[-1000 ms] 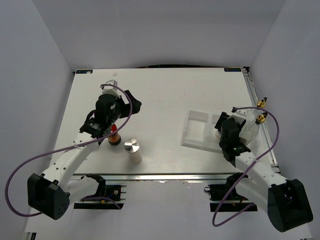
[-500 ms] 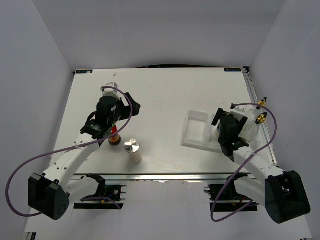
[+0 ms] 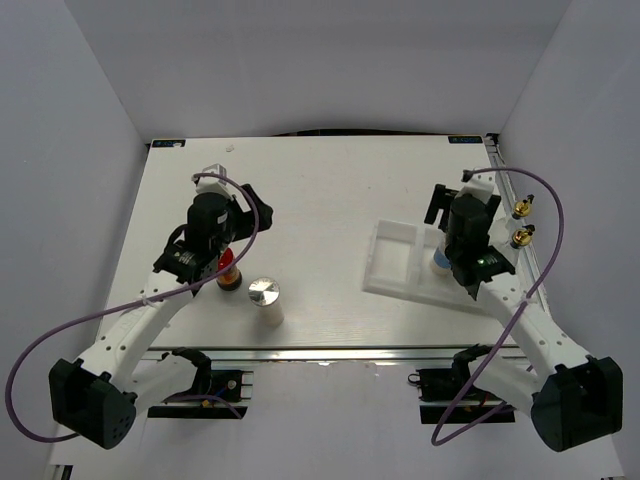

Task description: Organize the condiment bottles

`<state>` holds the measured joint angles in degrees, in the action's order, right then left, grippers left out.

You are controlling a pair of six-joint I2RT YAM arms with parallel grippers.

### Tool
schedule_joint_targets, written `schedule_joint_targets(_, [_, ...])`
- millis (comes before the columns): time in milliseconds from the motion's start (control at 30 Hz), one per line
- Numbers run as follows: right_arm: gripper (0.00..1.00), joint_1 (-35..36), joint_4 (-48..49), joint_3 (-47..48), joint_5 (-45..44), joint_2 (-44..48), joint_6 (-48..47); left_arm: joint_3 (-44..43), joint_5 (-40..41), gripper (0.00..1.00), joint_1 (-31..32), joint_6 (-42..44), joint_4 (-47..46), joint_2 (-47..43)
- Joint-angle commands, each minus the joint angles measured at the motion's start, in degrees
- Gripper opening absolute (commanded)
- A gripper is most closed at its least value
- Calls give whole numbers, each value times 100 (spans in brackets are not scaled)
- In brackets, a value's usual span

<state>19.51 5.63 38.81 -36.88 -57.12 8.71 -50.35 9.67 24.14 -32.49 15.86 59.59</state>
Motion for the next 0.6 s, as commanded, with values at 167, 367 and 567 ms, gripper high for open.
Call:
schedule_joint_targets(167, [89,578,-1863,1630,4151,-379,-1097,-221,623,98,20,-293,936,-395])
schedule_joint_targets(367, [89,2802,-1188,1042,4707,-474,-1961,-212,1089,98,20,-477,1648,-694])
schedule_joint_targets(567, [89,4271,-633,1392,4252,-1949,-2110,-256,1765,98,20,-679,2544,-835])
